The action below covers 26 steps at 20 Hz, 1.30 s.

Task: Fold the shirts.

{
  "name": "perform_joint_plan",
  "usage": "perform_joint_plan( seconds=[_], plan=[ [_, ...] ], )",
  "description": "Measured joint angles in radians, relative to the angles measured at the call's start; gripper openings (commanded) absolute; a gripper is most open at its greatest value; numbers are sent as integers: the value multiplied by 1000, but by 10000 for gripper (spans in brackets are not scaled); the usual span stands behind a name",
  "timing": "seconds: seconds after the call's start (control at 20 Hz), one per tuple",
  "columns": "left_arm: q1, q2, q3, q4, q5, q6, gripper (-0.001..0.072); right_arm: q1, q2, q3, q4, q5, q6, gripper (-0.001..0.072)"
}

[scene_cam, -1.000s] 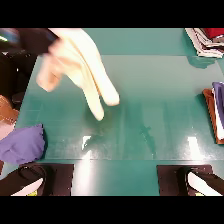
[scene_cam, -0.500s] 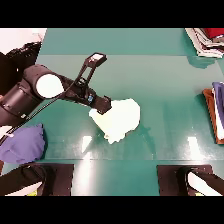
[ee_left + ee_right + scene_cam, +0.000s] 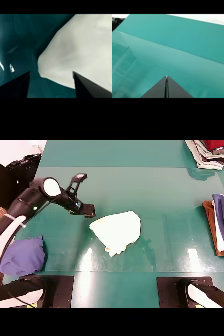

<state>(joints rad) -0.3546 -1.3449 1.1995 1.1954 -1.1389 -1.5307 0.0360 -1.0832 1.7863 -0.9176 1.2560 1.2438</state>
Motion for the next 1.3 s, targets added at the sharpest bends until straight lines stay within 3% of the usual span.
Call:
perform_joint_plan(
  seconds=[0.35, 0.4, 0.5, 0.55, 0.9, 0.95, 1.0, 1.05, 1.3],
  plan=[
    [24, -137, -40, -124, -9, 78, 608, 0, -2, -24, 0, 24, 0, 16],
    [25, -143, -42, -133, -5, 82, 567, 0, -2, -41, 1, 32, 2, 16],
    [25, -151, -43, -147, 0, 90, 153, 0, -2, -89, 1, 49, 11, 16],
    [25, -153, -44, -150, 2, 93, 30, 0, -2, -119, 1, 53, 15, 16],
    [46, -80, 19, -82, 27, 114, 26, 0, -2, -416, 2, 73, 53, 29],
    [53, -51, 39, -59, 29, 115, 26, 2, -2, -475, 1, 72, 60, 205],
    [61, -21, 60, -39, 30, 115, 26, 8, -2, -537, -1, 69, 64, 456],
    [69, 11, 80, -21, 33, 115, 26, 19, -3, -606, 2, 56, 71, 506],
    [82, 103, 127, 20, 35, 116, 26, 146, -93, -857, 90, -74, 80, 505]
  ],
)
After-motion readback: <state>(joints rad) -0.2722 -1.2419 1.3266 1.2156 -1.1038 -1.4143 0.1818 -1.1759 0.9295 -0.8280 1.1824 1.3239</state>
